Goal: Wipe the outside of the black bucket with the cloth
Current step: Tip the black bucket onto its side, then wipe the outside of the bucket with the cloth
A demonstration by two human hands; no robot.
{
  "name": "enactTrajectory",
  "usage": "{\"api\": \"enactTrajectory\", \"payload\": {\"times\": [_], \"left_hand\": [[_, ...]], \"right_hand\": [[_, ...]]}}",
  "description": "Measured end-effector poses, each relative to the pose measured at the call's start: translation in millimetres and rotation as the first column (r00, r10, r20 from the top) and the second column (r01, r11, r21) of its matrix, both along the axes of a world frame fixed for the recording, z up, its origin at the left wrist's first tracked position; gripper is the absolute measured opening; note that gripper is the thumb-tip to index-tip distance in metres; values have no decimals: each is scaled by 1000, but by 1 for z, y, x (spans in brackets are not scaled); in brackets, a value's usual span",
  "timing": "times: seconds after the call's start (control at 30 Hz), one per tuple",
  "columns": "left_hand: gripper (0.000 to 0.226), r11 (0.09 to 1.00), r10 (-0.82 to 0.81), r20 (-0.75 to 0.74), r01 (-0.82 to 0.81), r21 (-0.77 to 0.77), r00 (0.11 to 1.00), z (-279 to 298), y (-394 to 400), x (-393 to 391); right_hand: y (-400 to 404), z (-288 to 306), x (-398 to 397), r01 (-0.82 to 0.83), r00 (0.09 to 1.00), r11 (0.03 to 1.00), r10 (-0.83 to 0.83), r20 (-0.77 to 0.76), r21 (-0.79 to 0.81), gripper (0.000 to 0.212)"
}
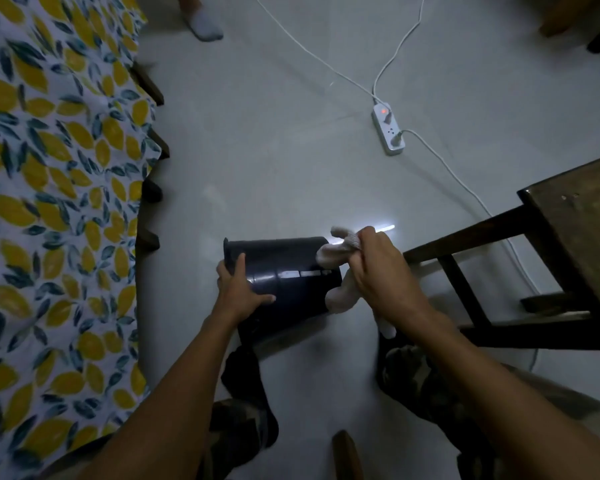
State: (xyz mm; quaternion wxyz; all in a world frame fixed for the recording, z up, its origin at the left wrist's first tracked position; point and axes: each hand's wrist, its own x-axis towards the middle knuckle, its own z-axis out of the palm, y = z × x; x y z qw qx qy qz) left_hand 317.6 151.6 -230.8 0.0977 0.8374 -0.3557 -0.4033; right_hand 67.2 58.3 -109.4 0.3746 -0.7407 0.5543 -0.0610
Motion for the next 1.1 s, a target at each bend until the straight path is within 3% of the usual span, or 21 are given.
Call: {"api": "enactTrajectory", "payload": {"times": [0.13, 0.23, 0.3, 0.47, 0.57, 0.67, 0.77, 0.83, 0.93, 1.1], "left_hand": [[146, 974, -219, 251, 195, 118, 943, -7, -6, 0], [155, 866, -500, 475, 413, 282, 724, -7, -14, 1], [157, 798, -603, 464, 498, 340, 649, -10, -19, 2], [159, 741, -669, 420, 590, 321, 613, -21, -22, 10], [166, 707, -705, 415, 615, 350, 575, -24, -22, 12], [169, 690, -720, 427, 630, 356, 548, -25, -24, 15], [168, 685, -723, 429, 640, 348, 541, -27, -25, 19], [166, 678, -729, 433, 647, 348, 531, -27, -26, 20], [166, 676, -731, 437, 647, 353, 524, -27, -24, 18], [164, 667, -739, 438, 652, 361, 513, -28, -19, 17]], "right_hand": [[10, -6, 8, -78, 997, 994, 79, 9, -74, 21], [15, -16, 16, -119, 991, 987, 125, 51, -110, 16], [15, -25, 22, -134, 988, 983, 143, 59, -127, 17], [14, -64, 45, -131, 983, 988, 140, 122, -82, 28], [24, -108, 58, -199, 978, 980, 200, 50, -21, 31], [33, -135, 66, -194, 980, 977, 189, -69, -83, 49], [38, -158, 67, -273, 955, 936, 237, -177, -221, 50], [39, -169, 71, -320, 936, 922, 273, -221, -217, 64], [34, -180, 83, -396, 911, 894, 355, -210, -209, 78], [23, -196, 98, -485, 874, 852, 461, -154, -196, 70]]}}
